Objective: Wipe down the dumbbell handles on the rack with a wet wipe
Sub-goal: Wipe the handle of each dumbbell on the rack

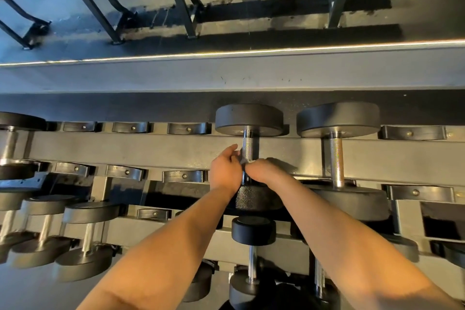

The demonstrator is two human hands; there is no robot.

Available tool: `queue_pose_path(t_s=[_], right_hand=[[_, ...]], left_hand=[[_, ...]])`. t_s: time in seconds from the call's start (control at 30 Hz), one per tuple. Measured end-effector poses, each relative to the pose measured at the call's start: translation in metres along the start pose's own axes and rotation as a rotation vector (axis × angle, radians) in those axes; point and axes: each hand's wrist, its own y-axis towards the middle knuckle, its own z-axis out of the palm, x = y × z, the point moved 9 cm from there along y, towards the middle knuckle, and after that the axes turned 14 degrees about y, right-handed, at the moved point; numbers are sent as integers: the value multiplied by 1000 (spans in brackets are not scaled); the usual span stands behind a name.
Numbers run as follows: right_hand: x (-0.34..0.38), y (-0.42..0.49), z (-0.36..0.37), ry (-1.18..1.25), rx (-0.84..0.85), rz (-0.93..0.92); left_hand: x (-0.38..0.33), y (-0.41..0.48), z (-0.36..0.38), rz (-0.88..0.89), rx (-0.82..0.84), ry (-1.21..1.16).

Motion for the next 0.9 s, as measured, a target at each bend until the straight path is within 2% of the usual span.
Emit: queue_pose_path(t_s=[0.07, 0.17, 0.3, 0.37, 0.57, 0.7, 0.77, 0.83, 0.9], right_hand=[[15, -8, -17, 56, -65, -56], [32, -6, -35, -45, -202, -111], [17, 2, -7, -82, -127, -21], [15, -5, -2, -62, -64, -35], [12, -17, 3, -230, 15, 52], [15, -28, -4, -376, -44, 101], [16, -27, -3, -448, -48, 80], [12, -27, -6, -427, -116, 109], [7, -31, -16, -282, -256, 127]], left_hand=[[1, 0, 0, 1, 8, -15], [1, 2, 0, 14, 0, -44], [3, 4, -2, 29, -16, -117], [4, 4, -3, 43, -21, -151], [2, 2, -6, 108, -22, -139], [9, 6, 3, 92, 48, -293], [5, 5, -1, 136, 50, -243], [6, 5, -6, 171, 32, -232], [8, 6, -9, 191, 57, -269]])
